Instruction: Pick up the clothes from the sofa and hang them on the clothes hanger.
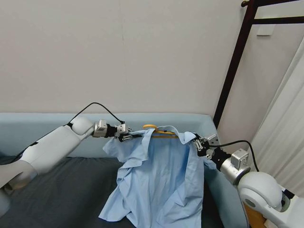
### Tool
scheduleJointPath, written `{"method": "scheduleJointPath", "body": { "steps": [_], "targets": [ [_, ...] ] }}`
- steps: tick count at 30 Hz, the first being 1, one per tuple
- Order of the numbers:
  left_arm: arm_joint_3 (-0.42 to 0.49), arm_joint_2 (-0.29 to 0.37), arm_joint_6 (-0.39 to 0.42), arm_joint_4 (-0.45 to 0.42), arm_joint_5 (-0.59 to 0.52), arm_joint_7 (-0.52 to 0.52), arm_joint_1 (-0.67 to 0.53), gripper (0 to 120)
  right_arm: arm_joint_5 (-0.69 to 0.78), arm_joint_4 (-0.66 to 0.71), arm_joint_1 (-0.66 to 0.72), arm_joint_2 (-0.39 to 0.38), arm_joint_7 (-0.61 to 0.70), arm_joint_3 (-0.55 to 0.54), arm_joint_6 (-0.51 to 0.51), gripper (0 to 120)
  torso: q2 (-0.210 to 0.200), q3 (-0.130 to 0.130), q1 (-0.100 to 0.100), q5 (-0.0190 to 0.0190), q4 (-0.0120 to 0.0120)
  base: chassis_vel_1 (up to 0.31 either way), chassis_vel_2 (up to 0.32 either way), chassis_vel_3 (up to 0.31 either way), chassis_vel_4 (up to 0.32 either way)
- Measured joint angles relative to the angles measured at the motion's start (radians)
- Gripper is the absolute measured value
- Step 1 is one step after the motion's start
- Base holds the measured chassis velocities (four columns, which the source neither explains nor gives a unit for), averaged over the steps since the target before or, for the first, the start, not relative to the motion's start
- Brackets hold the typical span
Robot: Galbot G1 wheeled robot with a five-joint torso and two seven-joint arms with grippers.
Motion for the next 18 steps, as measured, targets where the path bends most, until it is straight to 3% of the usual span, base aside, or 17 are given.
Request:
{"method": "scheduleJointPath", "body": {
  "steps": [4,7,14,18],
  "targets": [
    [0.024,0.008,0.023,-0.028,-0.061,0.003,-0.008,2,0.049,0.018,0.009,0.016,0.030,0.000,-0.021,0,0.000,0.000,0.000,-0.0003,-0.0003,0.000,0.000,0.000,0.000],
    [0.077,0.038,0.103,-0.091,-0.177,0.034,-0.051,2,0.072,0.025,0.021,0.041,0.056,-0.004,-0.030,0,0.000,0.000,0.000,0.0005,0.0006,0.000,0.000,0.000,0.000],
    [0.111,0.074,0.192,-0.130,-0.284,0.046,-0.120,2,0.039,0.083,-0.014,0.020,0.063,0.016,-0.030,0,0.000,0.000,0.000,-0.0002,0.0000,0.000,0.000,0.000,0.000],
    [0.202,0.094,0.233,-0.133,-0.345,0.053,-0.294,2,0.014,0.143,-0.088,0.018,0.107,0.091,-0.036,0,0.000,0.000,0.000,0.0002,0.0001,0.000,0.000,0.000,0.000]
  ]
}}
